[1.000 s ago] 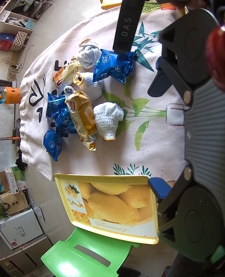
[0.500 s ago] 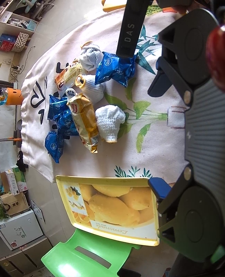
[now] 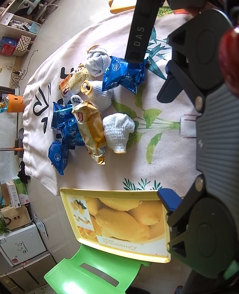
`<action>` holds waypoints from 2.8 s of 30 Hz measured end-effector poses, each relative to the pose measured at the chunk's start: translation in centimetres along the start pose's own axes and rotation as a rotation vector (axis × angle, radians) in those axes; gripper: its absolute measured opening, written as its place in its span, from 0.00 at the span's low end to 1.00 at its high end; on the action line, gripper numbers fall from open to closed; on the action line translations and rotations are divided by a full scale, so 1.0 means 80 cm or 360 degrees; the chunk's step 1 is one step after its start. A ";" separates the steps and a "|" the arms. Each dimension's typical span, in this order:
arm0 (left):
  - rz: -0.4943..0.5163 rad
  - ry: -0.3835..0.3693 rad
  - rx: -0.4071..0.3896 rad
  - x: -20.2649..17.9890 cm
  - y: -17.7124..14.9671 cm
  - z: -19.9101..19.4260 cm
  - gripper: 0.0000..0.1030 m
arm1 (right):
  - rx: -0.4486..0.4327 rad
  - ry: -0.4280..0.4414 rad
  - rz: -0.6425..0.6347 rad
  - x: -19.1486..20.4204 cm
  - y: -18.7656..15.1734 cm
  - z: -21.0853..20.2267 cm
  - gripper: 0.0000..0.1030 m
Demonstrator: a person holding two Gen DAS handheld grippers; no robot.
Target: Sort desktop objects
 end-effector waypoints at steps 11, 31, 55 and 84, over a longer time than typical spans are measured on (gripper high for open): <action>0.0001 0.0005 -0.0008 0.000 0.002 0.000 0.99 | -0.0003 -0.0001 -0.0008 0.002 0.000 0.001 1.00; 0.0012 0.0019 -0.0022 -0.001 0.003 -0.003 0.99 | -0.0001 -0.0010 -0.0018 0.002 0.001 0.001 1.00; -0.0014 -0.0007 0.0010 -0.006 -0.012 0.005 1.00 | -0.0016 -0.0032 0.0028 -0.004 0.004 0.000 1.00; -0.0121 0.0100 0.0131 -0.021 -0.015 0.054 1.00 | -0.0005 -0.0019 0.0017 0.001 0.009 0.004 1.00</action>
Point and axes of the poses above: each gripper's, at about its wrist camera, not at the fingertips, and z roughly the way its jaws point, x to its left, y to its top, the point moved 7 cm from there along z, roughly the way its jaws point, and after that the axes turned 5 degrees about -y, right-handed, at the moved point
